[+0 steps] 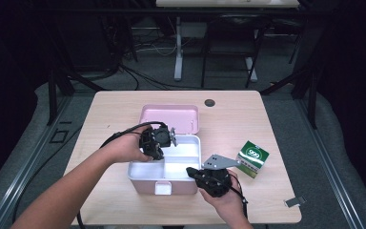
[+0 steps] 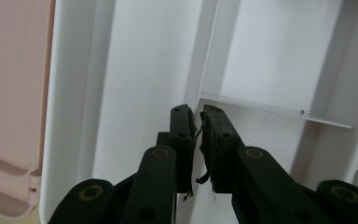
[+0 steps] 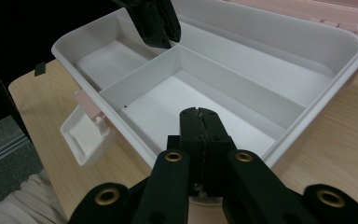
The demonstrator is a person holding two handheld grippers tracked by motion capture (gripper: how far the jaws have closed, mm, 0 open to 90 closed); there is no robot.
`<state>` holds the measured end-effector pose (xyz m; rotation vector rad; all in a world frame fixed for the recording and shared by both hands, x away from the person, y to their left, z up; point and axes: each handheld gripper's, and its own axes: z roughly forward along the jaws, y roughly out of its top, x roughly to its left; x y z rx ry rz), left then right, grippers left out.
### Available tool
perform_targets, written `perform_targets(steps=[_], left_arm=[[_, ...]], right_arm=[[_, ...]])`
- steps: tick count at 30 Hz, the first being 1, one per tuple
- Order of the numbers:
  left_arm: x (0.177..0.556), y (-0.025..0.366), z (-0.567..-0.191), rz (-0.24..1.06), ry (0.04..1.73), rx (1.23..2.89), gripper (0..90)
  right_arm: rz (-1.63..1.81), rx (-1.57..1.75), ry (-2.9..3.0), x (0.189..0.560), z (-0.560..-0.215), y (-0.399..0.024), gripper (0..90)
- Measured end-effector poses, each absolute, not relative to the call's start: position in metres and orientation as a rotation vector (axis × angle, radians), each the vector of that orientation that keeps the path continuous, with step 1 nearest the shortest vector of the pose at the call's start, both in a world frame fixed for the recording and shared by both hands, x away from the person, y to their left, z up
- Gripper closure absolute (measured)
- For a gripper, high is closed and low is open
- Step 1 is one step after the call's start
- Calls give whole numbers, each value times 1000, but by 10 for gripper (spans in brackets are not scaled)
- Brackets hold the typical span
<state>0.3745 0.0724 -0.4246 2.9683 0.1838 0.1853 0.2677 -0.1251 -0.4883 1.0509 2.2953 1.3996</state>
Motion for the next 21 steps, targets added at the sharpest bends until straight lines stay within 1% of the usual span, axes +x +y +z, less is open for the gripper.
perform_targets(steps=[3, 9, 15, 21], left_arm=[[375, 71, -426, 193, 181, 2978, 851], [376, 68, -427, 183, 170, 2999, 856], [374, 59, -430, 217, 110, 3053, 859], [374, 54, -434, 222, 88, 3080, 856]], right_arm=[[1398, 1051, 2295, 268, -488, -125, 898], [1400, 1050, 2296, 268, -488, -125, 898], [1396, 1054, 2293, 268, -488, -125, 898], [1401, 1049, 2294, 268, -489, -125, 898]])
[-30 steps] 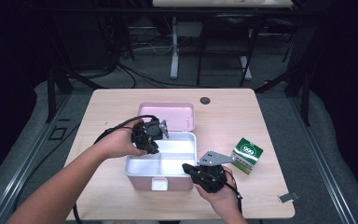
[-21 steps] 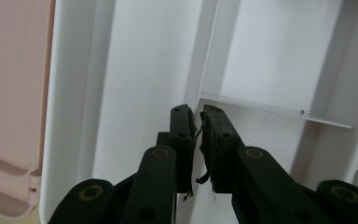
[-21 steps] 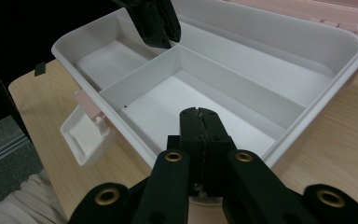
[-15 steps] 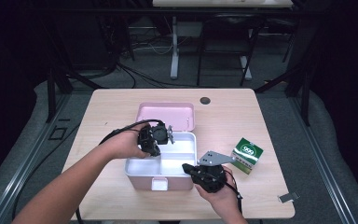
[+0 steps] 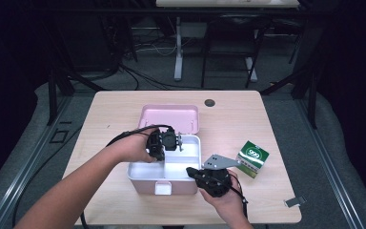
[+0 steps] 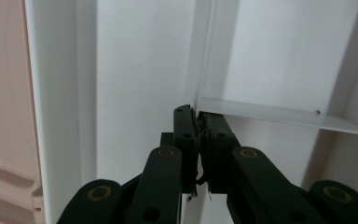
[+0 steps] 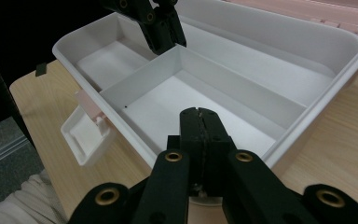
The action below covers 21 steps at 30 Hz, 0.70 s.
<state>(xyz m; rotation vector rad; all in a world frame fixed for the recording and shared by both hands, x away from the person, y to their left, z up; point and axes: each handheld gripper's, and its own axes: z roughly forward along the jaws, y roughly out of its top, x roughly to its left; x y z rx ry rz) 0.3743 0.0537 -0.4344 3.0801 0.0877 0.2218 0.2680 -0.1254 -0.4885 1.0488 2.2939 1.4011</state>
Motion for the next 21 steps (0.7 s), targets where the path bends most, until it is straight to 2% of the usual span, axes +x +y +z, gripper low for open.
perform_targets(steps=[21], left_arm=[[373, 49, -440, 235, 33, 3119, 851]], right_arm=[[1407, 1050, 2292, 267, -487, -127, 859]])
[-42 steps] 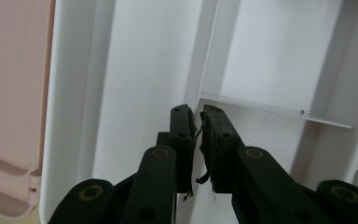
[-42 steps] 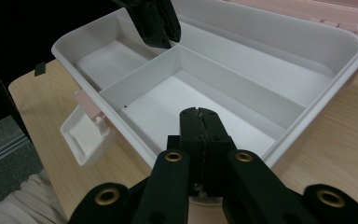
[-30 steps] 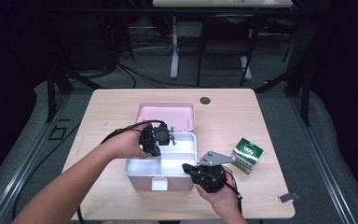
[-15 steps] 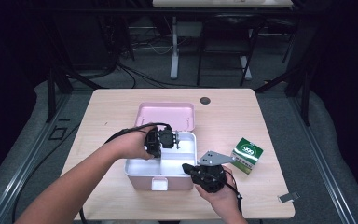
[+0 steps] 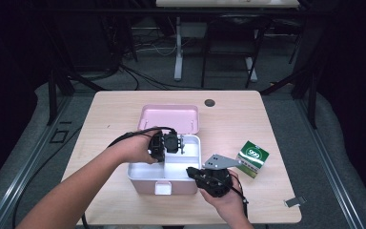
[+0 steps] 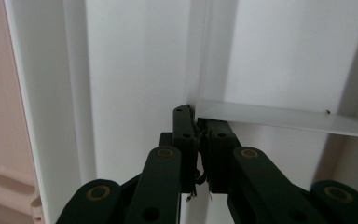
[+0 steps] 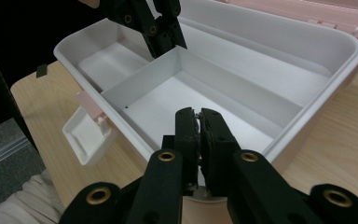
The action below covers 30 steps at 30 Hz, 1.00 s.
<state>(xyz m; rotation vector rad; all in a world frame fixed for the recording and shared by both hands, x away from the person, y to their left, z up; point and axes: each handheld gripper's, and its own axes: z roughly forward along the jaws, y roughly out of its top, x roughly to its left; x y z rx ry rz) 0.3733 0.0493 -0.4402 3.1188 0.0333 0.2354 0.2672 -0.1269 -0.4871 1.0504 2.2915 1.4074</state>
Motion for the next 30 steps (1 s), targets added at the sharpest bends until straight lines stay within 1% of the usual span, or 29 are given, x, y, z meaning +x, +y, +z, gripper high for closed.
perform_targets(steps=[8, 14, 18, 22, 24, 26, 30], left_arm=[[374, 50, -440, 227, 38, 3115, 852], [374, 50, -440, 226, 6, 3118, 863], [373, 48, -439, 231, -12, 3129, 867], [373, 49, -437, 220, -8, 3125, 873], [373, 49, -434, 221, -11, 3126, 880], [373, 50, -432, 222, -6, 3122, 886], [371, 52, -424, 256, -7, 3110, 893]], right_arm=[[1409, 1053, 2293, 266, -486, -128, 850], [1415, 1062, 2285, 265, -483, -132, 831], [1438, 1056, 2267, 264, -478, -136, 788], [1450, 1057, 2241, 263, -473, -142, 772], [1473, 1066, 2209, 263, -468, -148, 739], [1476, 1079, 2198, 265, -466, -153, 686], [1487, 1118, 2166, 268, -467, -161, 669]])
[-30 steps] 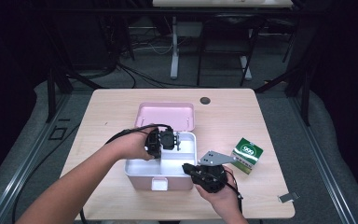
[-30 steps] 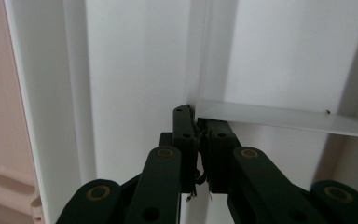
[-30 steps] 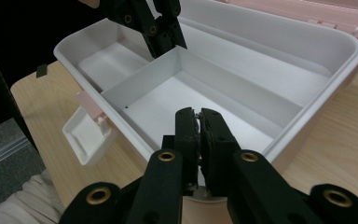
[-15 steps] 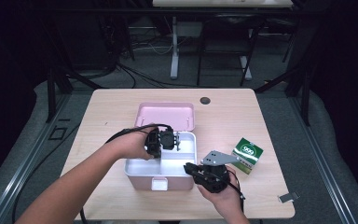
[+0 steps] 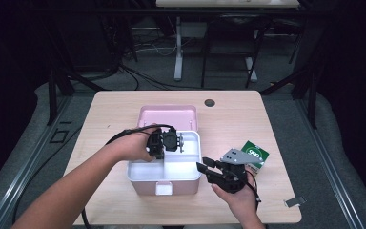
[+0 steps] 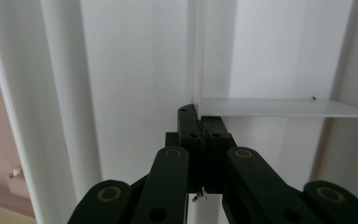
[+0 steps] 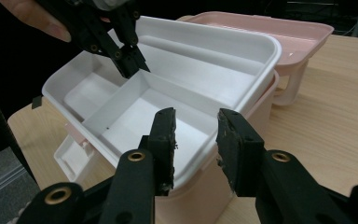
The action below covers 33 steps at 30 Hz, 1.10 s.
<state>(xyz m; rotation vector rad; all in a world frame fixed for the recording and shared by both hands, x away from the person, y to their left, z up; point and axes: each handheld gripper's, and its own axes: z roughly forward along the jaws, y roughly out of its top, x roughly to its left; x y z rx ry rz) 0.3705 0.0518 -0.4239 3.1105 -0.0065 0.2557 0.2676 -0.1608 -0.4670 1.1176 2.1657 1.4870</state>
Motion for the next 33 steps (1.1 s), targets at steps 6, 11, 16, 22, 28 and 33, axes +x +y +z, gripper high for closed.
perform_targets(steps=[6, 11, 16, 22, 28, 33], left_arm=[[369, 57, -415, 270, 22, 3079, 893], [369, 59, -407, 293, 36, 3073, 893], [370, 62, -402, 295, 93, 3073, 893], [378, 74, -399, 310, 189, 3061, 893], [383, 89, -394, 285, 318, 3020, 893], [386, 98, -391, 267, 441, 2992, 893]], right_arm=[[1491, 1132, 2147, 268, -467, -164, 655], [1510, 1134, 2129, 268, -465, -166, 637], [1534, 1128, 2121, 267, -465, -166, 634], [1529, 1133, 2116, 267, -464, -167, 635], [1513, 1128, 2140, 267, -468, -162, 638], [1494, 1125, 2161, 268, -470, -159, 640]])
